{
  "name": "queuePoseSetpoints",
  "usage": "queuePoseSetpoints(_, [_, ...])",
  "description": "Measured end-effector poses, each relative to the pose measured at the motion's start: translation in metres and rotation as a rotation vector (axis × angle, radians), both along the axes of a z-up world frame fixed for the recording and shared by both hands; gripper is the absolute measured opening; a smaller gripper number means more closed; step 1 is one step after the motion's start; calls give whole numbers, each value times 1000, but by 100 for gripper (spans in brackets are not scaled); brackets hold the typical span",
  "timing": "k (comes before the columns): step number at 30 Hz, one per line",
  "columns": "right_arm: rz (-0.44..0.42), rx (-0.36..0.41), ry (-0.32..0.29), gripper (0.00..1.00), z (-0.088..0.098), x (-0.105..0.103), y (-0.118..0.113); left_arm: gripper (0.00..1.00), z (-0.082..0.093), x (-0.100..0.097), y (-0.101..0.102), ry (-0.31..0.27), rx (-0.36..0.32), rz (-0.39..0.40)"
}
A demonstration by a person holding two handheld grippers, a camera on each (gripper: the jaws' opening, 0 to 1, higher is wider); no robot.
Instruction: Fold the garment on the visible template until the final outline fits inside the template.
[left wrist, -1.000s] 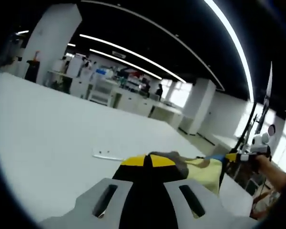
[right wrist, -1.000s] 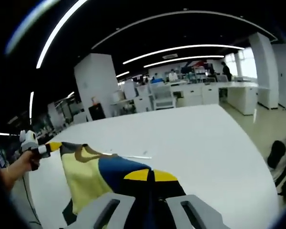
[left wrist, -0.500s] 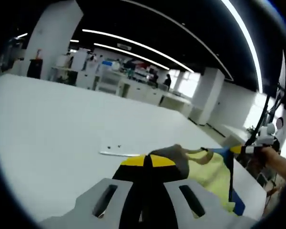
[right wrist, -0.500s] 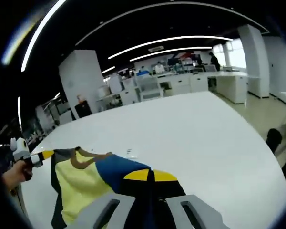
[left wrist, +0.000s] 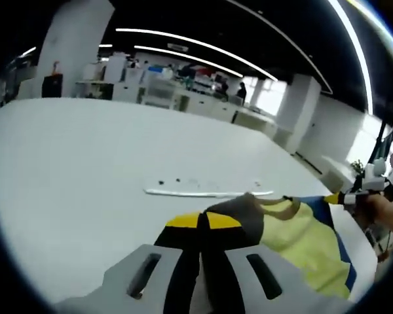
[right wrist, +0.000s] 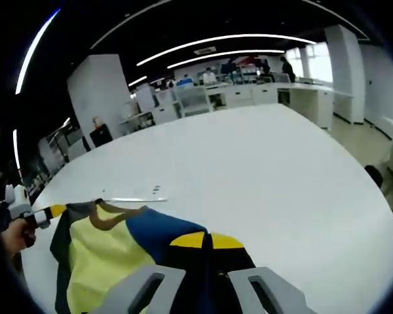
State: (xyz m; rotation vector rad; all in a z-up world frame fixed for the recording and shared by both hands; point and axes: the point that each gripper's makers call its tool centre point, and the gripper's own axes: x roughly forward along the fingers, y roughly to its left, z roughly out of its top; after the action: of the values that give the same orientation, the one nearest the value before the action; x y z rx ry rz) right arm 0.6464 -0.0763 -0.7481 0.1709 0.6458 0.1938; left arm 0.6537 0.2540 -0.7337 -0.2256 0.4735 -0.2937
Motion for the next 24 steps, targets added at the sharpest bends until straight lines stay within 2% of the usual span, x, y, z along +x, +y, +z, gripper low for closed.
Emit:
queuePoseSetpoints(4, [38, -29, 15, 0, -9, 0, 4, 0, -1, -1, 2, 3, 1, 13])
queuePoseSetpoints(6, [78, -63, 21, 0, -11, -2, 4, 0, 0, -2, 4, -3, 23, 7])
queuePoseSetpoints(8, [102, -65, 21, 1, -11, -4, 6, 1, 1, -6, 5, -4, 57, -25])
queuePoseSetpoints(14, [177, -53, 23, 26, -5, -12, 14, 12, 8, -17, 3, -28, 119, -115])
queuePoseSetpoints(18, [244, -36, 24, 43, 0, -23, 22, 20, 16, -27, 1, -41, 127, -148])
queuePoseSetpoints(22, [333, -14, 50, 50, 6, -44, 34, 29, 21, -37, -4, -49, 116, -187])
queuePoseSetpoints(24, [373, -5, 50, 57, 10, -54, 39, 34, 24, -45, -8, -63, 128, -222])
